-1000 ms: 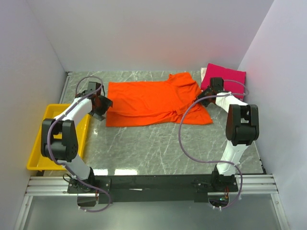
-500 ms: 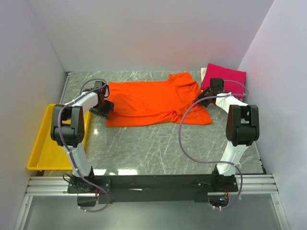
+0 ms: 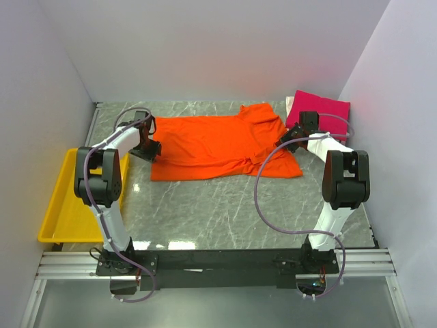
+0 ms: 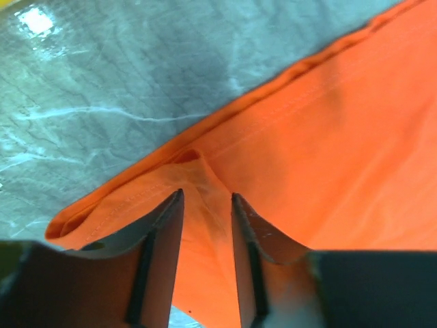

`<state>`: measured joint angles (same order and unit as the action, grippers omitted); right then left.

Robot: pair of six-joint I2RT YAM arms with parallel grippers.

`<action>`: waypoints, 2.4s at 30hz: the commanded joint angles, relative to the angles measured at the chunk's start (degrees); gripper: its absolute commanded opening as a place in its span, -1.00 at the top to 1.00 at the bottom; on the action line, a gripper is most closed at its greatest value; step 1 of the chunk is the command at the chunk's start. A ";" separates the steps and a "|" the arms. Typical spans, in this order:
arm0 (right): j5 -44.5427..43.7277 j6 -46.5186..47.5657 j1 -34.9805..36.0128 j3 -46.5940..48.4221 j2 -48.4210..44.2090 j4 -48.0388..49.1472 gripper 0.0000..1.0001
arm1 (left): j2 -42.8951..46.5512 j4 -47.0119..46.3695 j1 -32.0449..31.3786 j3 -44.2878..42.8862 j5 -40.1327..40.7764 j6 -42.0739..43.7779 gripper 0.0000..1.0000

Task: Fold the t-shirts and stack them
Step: Fold the tshirt

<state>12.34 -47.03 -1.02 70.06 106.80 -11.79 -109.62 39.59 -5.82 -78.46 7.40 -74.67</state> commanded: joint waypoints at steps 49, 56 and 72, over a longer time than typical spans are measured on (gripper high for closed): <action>3.66 1.58 -4.78 -2.30 -5.03 2.92 1.00 | -0.94 0.92 2.92 -4.77 -1.51 3.39 0.99; 4.53 3.60 -4.70 -0.63 -2.83 2.57 0.11 | -2.09 -1.89 2.92 -5.39 -2.04 6.82 0.20; -7.94 9.49 -4.70 -15.02 -24.17 -6.13 -0.44 | 16.19 1.63 2.66 8.83 6.31 5.59 -0.54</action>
<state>8.49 -39.27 -5.21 58.54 86.80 -16.08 -97.43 40.03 -3.07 -72.73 10.81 -68.45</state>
